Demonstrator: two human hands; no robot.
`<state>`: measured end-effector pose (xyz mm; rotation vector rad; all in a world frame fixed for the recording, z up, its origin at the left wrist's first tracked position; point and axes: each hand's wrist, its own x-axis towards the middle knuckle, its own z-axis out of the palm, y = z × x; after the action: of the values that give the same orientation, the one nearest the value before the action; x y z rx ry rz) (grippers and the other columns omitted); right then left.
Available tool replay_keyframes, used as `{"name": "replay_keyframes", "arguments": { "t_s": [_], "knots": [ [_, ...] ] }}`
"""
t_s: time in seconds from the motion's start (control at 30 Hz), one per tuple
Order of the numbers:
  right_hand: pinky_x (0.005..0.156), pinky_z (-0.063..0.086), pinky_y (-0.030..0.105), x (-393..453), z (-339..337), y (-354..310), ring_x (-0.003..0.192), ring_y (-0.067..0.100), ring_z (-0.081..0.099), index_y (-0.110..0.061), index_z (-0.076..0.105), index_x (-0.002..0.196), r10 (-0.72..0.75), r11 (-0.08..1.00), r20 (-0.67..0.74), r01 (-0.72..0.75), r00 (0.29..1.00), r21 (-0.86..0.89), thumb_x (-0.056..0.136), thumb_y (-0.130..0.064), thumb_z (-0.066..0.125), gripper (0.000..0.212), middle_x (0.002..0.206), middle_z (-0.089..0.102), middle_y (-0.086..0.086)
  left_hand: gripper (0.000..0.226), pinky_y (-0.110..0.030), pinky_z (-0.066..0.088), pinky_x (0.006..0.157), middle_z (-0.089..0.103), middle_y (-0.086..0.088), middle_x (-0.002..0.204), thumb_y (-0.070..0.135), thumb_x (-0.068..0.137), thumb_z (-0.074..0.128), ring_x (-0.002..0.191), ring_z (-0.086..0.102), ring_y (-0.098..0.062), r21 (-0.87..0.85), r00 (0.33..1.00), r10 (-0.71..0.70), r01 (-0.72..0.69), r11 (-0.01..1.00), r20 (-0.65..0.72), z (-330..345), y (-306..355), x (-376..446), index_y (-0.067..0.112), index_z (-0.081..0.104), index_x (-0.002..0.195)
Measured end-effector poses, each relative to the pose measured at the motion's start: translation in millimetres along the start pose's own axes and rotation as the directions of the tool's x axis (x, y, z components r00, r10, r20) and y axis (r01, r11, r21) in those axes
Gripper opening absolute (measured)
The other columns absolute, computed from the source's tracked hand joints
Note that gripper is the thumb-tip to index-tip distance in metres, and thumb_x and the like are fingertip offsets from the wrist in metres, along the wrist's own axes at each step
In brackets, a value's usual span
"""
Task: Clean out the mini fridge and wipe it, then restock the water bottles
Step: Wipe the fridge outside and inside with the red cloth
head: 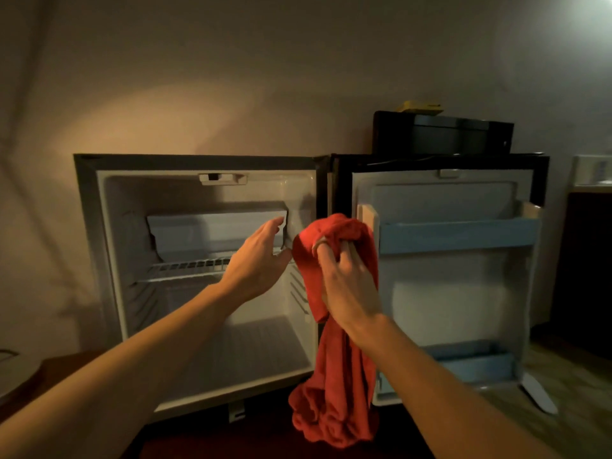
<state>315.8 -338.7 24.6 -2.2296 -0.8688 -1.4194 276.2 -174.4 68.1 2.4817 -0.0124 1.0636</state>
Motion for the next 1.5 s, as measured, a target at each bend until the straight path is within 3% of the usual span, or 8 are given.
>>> {"name": "replay_keyframes", "arguments": {
  "t_s": [0.13,0.3,0.4,0.57,0.7,0.9,1.13,1.5],
  "knots": [
    [0.058,0.056,0.037,-12,-9,4,0.074,0.037,0.067,-0.011,0.051,0.120,-0.018,0.990,0.020,0.015,1.000,0.140,0.079,-0.008,0.045,0.042,0.097,0.060,0.021,0.065,-0.045,0.043,0.106,0.045,-0.005,0.149,0.026,0.092,0.064,0.136,0.043,-0.024,0.018,1.000,0.001,-0.001,1.000,0.025,4,2,-8,0.020,0.033,0.150],
    [0.078,0.055,0.031,25,-24,9,0.094,0.022,0.062,-0.025,0.020,0.138,0.000,0.955,-0.045,0.014,0.999,0.296,0.101,-0.027,0.032,0.039,0.116,0.053,0.012,0.063,-0.041,0.042,0.103,0.047,-0.006,0.147,0.022,0.093,0.063,0.132,0.046,-0.024,0.009,0.999,0.009,-0.009,1.000,0.032,7,7,-9,0.018,0.035,0.149],
    [0.083,0.053,0.029,37,-18,9,0.100,0.019,0.062,-0.018,0.028,0.140,0.051,0.945,-0.069,-0.026,0.996,0.325,0.100,-0.035,0.026,0.043,0.120,0.056,0.009,0.063,-0.041,0.043,0.104,0.047,-0.006,0.147,0.024,0.093,0.063,0.132,0.047,-0.024,0.028,0.999,0.010,-0.011,1.000,0.046,8,6,-9,0.018,0.035,0.149],
    [0.081,0.059,0.037,-8,6,8,0.102,0.030,0.066,-0.012,0.032,0.142,0.050,0.970,0.026,-0.055,0.998,0.236,0.086,-0.007,0.061,0.063,0.124,0.059,0.019,0.062,-0.041,0.042,0.105,0.048,-0.007,0.147,0.023,0.092,0.063,0.133,0.046,-0.024,0.065,0.999,-0.004,0.002,0.998,0.043,10,-1,-10,0.017,0.037,0.148],
    [0.081,0.059,0.038,-66,21,9,0.102,0.034,0.066,-0.005,0.042,0.139,0.040,0.983,0.122,-0.061,0.992,0.171,0.078,-0.014,0.073,0.069,0.119,0.062,0.022,0.062,-0.037,0.041,0.104,0.048,-0.006,0.146,0.022,0.092,0.063,0.132,0.047,-0.024,0.074,0.998,0.011,-0.016,0.997,0.067,17,1,-13,0.014,0.038,0.148],
    [0.089,0.054,0.030,-129,27,5,0.104,0.025,0.067,-0.009,0.047,0.132,0.020,0.990,0.250,-0.054,0.968,0.132,0.080,-0.022,0.067,0.057,0.119,0.066,0.012,0.060,-0.039,0.039,0.107,0.046,-0.004,0.149,0.021,0.093,0.060,0.134,0.044,-0.024,0.078,0.992,0.048,-0.058,0.995,0.117,31,11,-26,0.018,0.038,0.149],
    [0.090,0.056,0.041,-76,22,2,0.103,0.036,0.065,0.005,0.034,0.134,0.006,0.999,0.148,-0.011,0.989,0.033,0.076,-0.014,0.076,0.074,0.117,0.061,0.029,0.059,-0.033,0.038,0.104,0.045,0.000,0.150,0.019,0.092,0.059,0.133,0.045,-0.021,0.089,0.990,0.077,-0.088,0.992,0.117,39,21,-25,0.021,0.040,0.148],
    [0.089,0.054,0.027,-177,33,8,0.105,0.016,0.062,-0.022,0.040,0.135,0.000,0.962,0.469,-0.128,0.883,0.241,0.095,-0.046,0.046,0.048,0.121,0.060,0.003,0.057,-0.035,0.035,0.109,0.033,0.004,0.158,0.025,0.098,0.053,0.140,0.037,-0.018,0.121,0.965,0.162,-0.189,0.974,0.207,45,27,-41,0.025,0.034,0.152]
  ]
}}
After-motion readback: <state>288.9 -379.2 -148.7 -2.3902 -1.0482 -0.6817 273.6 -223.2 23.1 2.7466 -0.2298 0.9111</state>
